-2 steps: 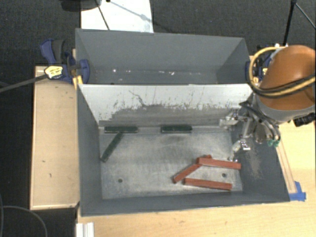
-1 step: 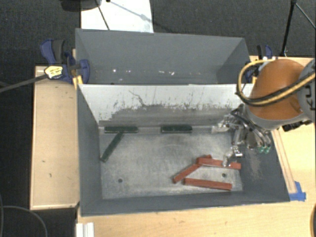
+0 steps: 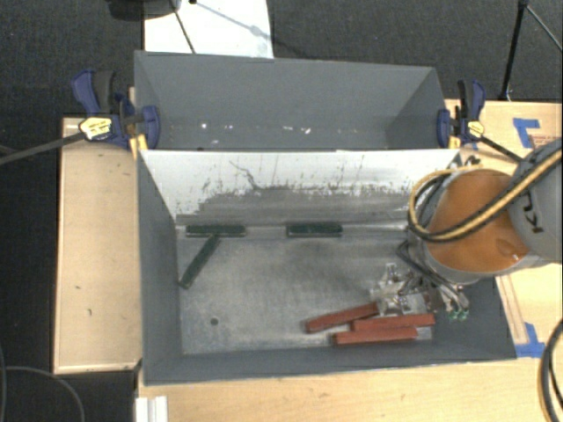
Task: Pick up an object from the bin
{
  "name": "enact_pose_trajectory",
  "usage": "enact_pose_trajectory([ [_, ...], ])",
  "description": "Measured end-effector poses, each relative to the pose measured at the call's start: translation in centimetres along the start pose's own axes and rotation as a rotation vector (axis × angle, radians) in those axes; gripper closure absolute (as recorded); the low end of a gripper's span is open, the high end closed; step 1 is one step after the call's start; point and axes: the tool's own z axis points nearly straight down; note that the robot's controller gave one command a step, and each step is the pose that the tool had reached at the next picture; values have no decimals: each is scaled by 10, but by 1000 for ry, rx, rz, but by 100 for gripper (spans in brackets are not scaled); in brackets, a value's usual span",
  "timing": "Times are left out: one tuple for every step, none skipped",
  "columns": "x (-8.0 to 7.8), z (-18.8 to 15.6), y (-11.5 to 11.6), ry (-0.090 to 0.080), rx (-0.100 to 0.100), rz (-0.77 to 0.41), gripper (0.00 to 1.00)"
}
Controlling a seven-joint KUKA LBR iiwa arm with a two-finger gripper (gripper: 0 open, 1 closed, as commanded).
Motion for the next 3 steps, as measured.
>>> enact_pose_trajectory([
  [-3, -1, 0, -12, 1, -2, 0],
  [2, 0, 0, 8, -1, -4, 100],
  [-4, -1, 1, -13, 1, -6, 0],
])
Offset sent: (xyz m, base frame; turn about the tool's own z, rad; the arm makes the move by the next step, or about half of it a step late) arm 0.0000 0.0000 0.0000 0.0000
